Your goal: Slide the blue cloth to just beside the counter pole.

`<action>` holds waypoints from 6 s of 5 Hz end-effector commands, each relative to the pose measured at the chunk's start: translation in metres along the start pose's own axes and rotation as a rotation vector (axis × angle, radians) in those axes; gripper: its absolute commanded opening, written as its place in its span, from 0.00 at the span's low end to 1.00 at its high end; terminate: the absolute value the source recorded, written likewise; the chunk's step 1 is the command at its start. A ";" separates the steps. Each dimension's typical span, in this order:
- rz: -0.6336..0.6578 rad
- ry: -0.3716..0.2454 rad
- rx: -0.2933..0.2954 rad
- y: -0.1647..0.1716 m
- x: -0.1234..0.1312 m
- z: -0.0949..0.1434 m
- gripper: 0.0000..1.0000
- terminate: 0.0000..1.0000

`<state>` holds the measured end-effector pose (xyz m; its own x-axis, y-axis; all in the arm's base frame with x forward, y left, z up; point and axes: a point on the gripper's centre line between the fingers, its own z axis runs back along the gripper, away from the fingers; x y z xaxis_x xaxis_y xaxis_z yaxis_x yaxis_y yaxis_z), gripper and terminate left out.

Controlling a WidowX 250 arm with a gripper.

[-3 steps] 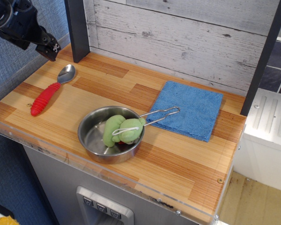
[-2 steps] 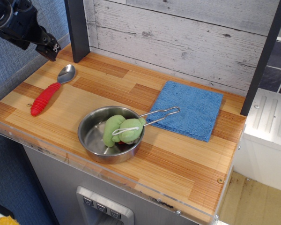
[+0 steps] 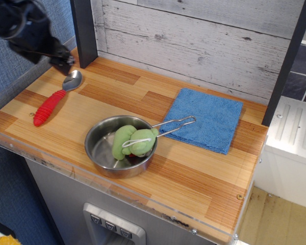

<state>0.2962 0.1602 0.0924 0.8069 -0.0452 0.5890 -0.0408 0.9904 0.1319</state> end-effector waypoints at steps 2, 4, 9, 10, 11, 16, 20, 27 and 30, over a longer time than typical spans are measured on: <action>-0.036 -0.025 -0.057 -0.061 0.037 0.010 1.00 0.00; -0.077 0.003 -0.100 -0.116 0.057 -0.002 1.00 0.00; -0.114 0.140 -0.175 -0.217 0.063 -0.039 1.00 0.00; -0.098 0.182 -0.180 -0.221 0.059 -0.043 1.00 0.00; -0.103 0.220 -0.195 -0.223 0.058 -0.046 1.00 0.00; -0.182 0.318 -0.156 -0.216 0.038 -0.070 1.00 0.00; -0.174 0.322 -0.079 -0.187 0.036 -0.071 1.00 0.00; 0.030 0.379 0.056 -0.040 0.055 -0.108 1.00 0.00; 0.119 0.397 0.106 0.012 0.049 -0.099 1.00 0.00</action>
<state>0.3969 0.1680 0.0213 0.9712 0.1243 0.2031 -0.1574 0.9751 0.1561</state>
